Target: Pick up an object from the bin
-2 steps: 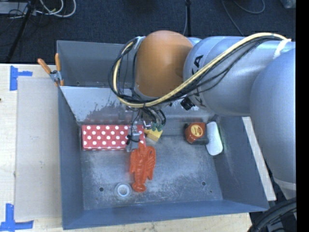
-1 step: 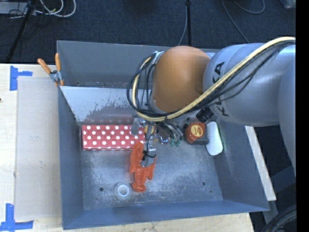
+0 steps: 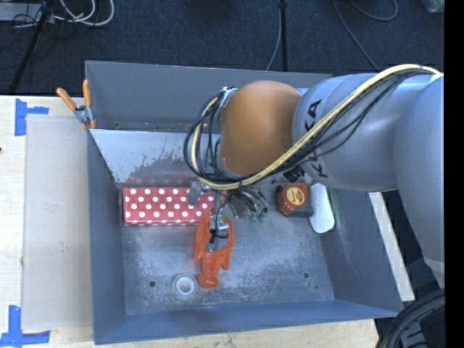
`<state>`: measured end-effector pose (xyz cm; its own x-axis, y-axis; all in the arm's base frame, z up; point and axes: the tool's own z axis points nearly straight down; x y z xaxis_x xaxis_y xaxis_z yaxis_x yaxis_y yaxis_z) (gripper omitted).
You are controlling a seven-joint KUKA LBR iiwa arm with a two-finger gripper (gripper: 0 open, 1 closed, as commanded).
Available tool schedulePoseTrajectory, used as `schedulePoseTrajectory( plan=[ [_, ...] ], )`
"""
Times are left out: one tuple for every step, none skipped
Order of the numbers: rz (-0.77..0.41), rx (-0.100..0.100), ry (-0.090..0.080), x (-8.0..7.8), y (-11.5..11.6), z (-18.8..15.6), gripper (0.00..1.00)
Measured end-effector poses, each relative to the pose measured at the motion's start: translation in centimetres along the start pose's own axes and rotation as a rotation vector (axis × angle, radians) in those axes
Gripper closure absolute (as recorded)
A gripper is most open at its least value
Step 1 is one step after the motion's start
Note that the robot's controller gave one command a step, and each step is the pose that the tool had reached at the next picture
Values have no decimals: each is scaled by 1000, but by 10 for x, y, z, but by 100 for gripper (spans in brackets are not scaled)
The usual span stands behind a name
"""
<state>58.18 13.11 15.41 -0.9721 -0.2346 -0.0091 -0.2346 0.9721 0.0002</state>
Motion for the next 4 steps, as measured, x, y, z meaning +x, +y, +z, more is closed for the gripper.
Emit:
schedulePoseTrajectory(
  plan=[
    [69, -1, 21, 1, -10, 34, 0],
    [115, 0, 11, -4, -18, 45, 0],
    [-91, -3, 13, -5, -27, 58, 0],
    [221, -2, -5, 1, -53, 77, 100]
  ],
)
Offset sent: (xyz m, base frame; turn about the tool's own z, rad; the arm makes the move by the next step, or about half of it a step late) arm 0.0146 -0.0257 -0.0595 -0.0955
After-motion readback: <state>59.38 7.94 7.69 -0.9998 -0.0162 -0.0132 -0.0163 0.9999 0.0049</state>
